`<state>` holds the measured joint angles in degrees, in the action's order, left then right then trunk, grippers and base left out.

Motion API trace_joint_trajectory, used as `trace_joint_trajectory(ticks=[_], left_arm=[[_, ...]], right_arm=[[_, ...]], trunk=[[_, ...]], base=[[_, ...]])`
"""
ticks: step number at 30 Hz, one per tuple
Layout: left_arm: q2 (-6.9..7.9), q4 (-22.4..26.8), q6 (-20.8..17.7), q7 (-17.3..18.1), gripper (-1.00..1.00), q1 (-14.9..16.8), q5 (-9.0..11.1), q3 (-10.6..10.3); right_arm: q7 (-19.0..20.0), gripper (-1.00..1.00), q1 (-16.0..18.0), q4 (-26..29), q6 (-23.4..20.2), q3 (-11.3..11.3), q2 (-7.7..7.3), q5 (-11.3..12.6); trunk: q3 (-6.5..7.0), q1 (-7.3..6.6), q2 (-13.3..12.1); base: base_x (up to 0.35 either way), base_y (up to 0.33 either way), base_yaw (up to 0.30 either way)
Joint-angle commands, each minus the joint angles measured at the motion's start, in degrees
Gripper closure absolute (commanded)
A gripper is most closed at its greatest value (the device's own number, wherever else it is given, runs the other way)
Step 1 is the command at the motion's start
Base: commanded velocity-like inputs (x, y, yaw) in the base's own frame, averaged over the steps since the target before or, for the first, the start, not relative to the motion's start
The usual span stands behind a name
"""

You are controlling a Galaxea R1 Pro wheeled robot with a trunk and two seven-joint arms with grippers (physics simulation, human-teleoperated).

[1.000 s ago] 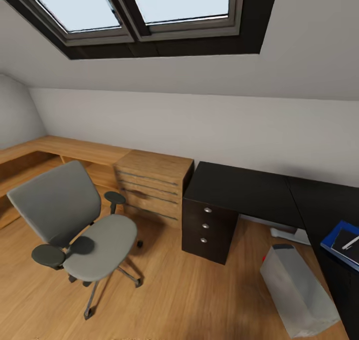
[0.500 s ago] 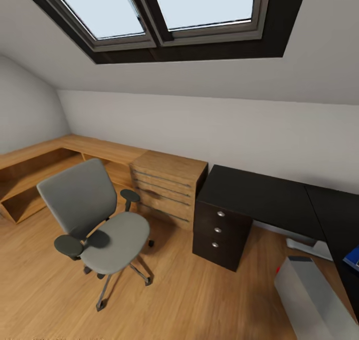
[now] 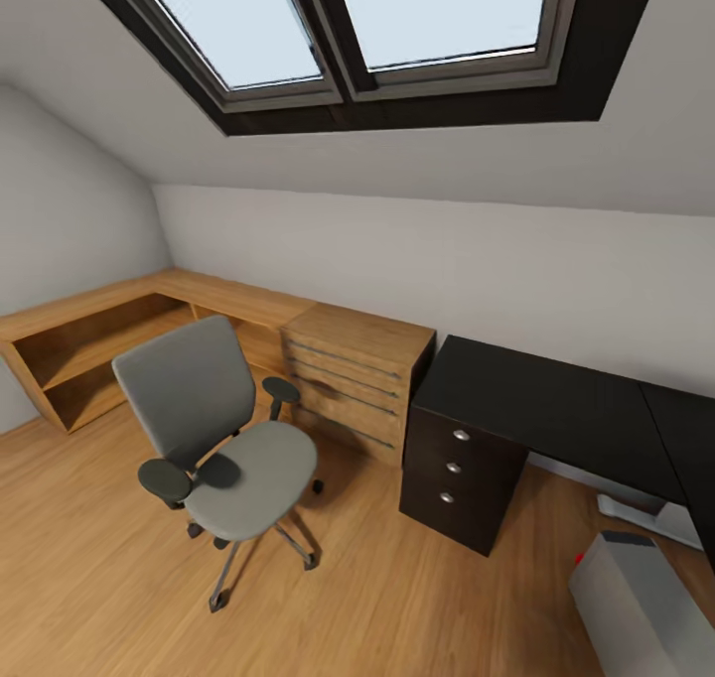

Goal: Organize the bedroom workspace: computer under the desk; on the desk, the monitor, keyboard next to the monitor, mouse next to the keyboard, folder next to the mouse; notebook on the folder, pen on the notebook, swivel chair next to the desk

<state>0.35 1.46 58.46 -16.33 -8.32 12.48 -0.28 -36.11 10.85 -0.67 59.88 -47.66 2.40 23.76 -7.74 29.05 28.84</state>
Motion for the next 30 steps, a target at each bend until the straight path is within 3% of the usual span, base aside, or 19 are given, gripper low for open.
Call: trace_joint_trajectory(ticks=[1, 7, 30], left_arm=[[0.00, 0.13, 0.08, 0.11, -1.00, -0.03, 0.27, -0.07], [-0.02, 0.13, 0.08, -0.05, -1.00, -0.03, 0.27, -0.07], [-0.01, 0.13, 0.08, -0.18, -1.00, -0.03, 0.35, -0.04]], right_arm=[[-0.33, -1.00, 0.05, -0.06, 0.12, -0.50, 0.02, 0.23], [-0.36, -1.00, 0.05, -0.04, 0.12, -0.45, 0.02, 0.24], [-0.28, -1.00, 0.05, -0.22, 0.12, -0.50, 0.04, -0.06]], trunk=[[-0.09, 0.03, 0.09], [-0.08, 0.03, 0.09], [-0.08, 0.03, 0.09]], base=[[0.000, 0.000, 0.039], [0.000, 0.000, 0.146], [0.000, 0.000, 0.273]])
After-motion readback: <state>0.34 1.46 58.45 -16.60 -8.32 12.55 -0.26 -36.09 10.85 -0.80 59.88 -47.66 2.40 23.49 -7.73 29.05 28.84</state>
